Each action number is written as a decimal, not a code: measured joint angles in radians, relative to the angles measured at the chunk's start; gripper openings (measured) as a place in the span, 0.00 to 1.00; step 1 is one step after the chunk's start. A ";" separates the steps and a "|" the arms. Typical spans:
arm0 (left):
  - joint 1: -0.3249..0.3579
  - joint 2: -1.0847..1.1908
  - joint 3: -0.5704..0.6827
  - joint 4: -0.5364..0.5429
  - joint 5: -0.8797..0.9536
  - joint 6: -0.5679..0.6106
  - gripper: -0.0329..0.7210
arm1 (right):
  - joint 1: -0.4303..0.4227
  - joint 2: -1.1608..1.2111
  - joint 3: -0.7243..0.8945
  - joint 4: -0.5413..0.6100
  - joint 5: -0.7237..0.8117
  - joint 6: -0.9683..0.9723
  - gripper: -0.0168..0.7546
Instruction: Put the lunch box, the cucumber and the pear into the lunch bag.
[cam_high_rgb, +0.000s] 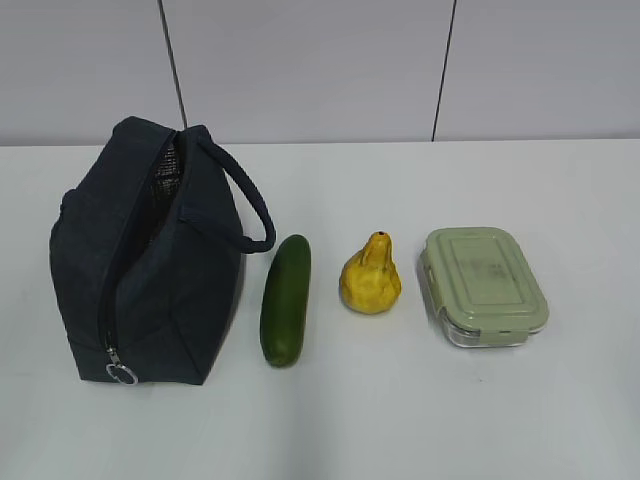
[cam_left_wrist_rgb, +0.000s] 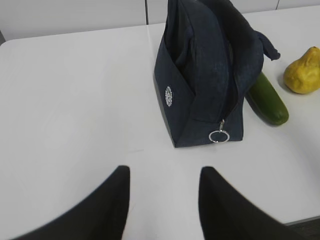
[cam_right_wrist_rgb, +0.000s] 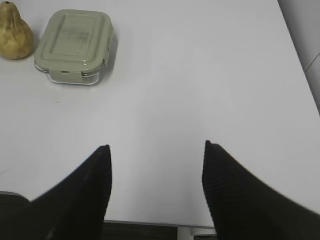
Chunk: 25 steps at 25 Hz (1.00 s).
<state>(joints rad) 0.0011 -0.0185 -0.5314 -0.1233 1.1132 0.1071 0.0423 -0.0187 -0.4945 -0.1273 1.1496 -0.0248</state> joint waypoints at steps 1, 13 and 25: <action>0.000 0.000 0.000 0.000 0.000 0.000 0.41 | 0.000 0.000 0.000 -0.005 0.000 0.000 0.61; 0.000 0.000 0.000 0.000 0.000 0.000 0.41 | 0.000 0.000 0.000 -0.009 -0.002 0.000 0.61; 0.000 0.000 0.000 0.000 0.000 0.000 0.41 | 0.001 0.064 -0.017 0.076 -0.002 0.025 0.61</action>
<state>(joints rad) 0.0011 -0.0185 -0.5314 -0.1233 1.1132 0.1071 0.0434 0.0448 -0.5116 -0.0517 1.1475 0.0000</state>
